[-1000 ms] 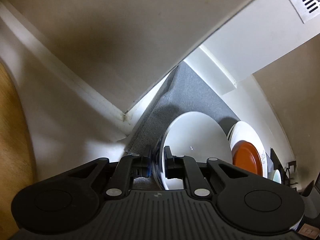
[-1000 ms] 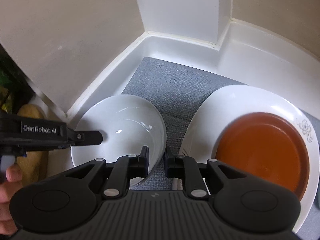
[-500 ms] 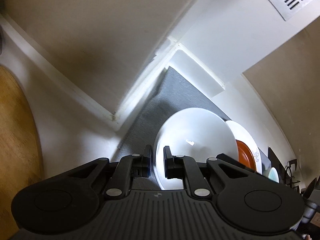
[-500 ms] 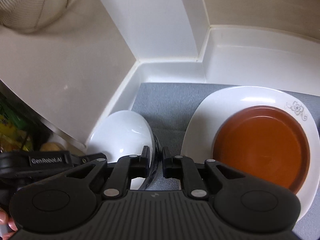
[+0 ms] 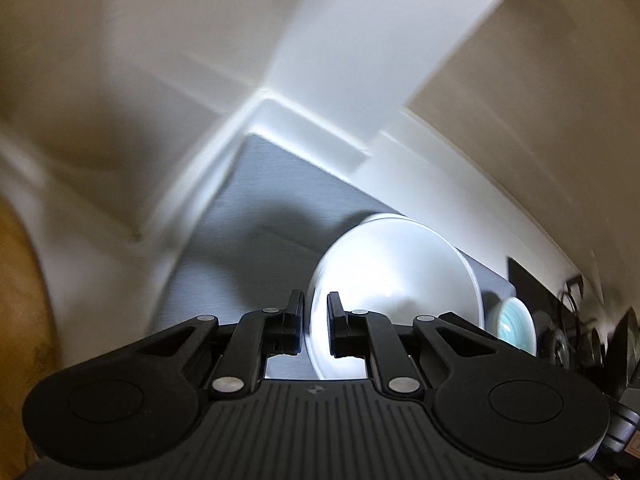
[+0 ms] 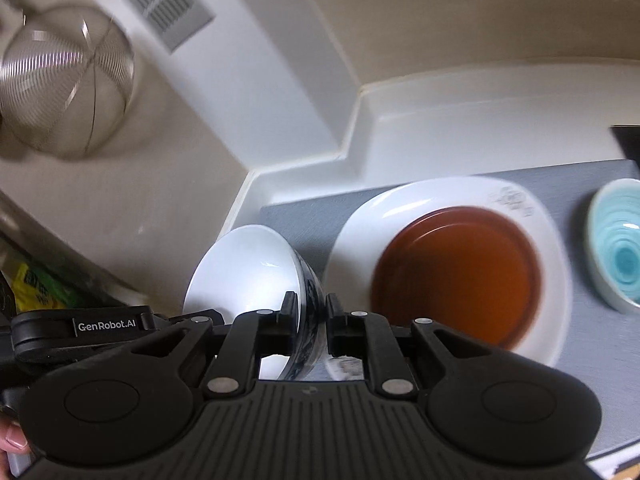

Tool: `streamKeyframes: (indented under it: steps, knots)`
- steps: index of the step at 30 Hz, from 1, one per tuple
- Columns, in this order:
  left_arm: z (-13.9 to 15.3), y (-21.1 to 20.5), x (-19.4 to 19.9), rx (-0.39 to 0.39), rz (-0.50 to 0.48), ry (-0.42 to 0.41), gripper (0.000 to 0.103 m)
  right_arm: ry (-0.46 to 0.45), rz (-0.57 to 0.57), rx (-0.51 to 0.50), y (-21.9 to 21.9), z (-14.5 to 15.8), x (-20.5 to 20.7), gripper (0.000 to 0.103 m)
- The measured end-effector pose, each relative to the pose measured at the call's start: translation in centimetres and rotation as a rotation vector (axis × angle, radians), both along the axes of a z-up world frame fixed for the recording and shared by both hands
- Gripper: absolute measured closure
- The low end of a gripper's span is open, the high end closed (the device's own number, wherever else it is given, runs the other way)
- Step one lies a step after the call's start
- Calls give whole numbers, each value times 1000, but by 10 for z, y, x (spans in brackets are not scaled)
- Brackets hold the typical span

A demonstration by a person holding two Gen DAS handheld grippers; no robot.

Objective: Organize plates and bowls

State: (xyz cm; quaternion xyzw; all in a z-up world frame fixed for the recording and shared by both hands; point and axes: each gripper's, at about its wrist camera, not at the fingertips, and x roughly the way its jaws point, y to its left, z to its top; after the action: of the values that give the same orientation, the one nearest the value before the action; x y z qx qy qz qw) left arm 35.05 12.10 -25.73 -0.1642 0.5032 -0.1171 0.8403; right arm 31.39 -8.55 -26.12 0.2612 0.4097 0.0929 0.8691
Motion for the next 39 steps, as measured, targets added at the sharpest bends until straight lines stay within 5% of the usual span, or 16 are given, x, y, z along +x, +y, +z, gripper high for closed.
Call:
streamKeyframes:
  steps: [9,15,23,39]
  knots:
    - [19,-86,-1,27,-225,-41,91,-4,-168,-14,-77,15,-37,88]
    - [24,-148,8,-1,-401,42,91,-6,-295,-83,-130,29,-56,89]
    - [36,-208,29,-39,-518,65,91,-13,-382,-122,-178,42,-68,89]
    - [3,-271,46,168,-606,93,91,67,-433,-81,-212,-23,-49,89]
